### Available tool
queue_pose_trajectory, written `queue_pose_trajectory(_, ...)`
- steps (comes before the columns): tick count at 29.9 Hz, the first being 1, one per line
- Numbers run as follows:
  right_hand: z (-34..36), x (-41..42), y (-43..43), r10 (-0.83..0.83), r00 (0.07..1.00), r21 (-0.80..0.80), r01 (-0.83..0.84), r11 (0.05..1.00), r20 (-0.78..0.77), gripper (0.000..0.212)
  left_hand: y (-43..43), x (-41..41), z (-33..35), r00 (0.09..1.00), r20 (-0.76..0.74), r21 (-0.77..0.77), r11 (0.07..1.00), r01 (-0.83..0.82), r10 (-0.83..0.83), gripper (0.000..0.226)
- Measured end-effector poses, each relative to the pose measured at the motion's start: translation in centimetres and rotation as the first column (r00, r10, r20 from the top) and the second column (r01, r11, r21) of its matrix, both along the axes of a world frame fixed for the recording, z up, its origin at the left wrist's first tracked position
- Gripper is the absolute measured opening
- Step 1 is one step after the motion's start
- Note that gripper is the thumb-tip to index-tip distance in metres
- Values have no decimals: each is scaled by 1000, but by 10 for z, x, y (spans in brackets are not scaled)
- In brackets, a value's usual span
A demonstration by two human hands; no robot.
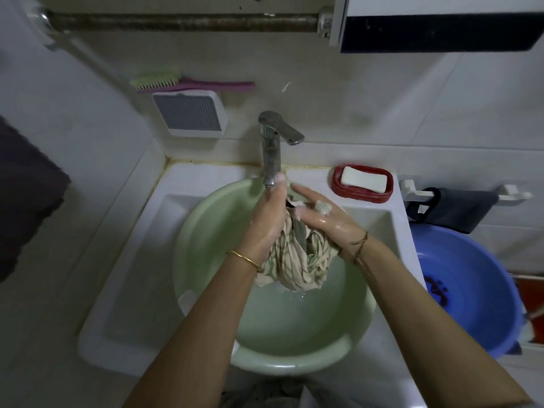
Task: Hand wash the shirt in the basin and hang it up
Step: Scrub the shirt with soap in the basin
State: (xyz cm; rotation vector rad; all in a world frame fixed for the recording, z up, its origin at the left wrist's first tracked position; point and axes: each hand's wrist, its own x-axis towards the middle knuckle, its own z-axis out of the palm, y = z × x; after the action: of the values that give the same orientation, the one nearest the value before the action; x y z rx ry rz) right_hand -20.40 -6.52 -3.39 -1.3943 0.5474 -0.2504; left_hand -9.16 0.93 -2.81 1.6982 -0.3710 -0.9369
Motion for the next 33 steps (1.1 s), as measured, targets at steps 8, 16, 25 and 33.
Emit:
queue_pose_trajectory(8, -7, 8, -6, -607, 792, -14, 607, 794, -61, 19, 33, 3, -5, 905, -352, -126, 970, 207, -238, 44)
queue_pose_trajectory(16, -6, 4, -14, -828, 556, 110, 821, 560, 69, 4, 43, 3, -8, 836, -515, -27, 979, 204, -188, 13)
queue_pose_trajectory(25, 17, 12, 61, -215, 966, -955, 191, 225, 142, 27, 21, -3, -20, 776, -629, -229, 945, -235, 40, 39)
queue_pose_trajectory(33, 19, 36, 35, -435, 892, -813, 159, 560, -125, 32, 12, -9, -13, 830, -542, -146, 957, -249, 133, 27)
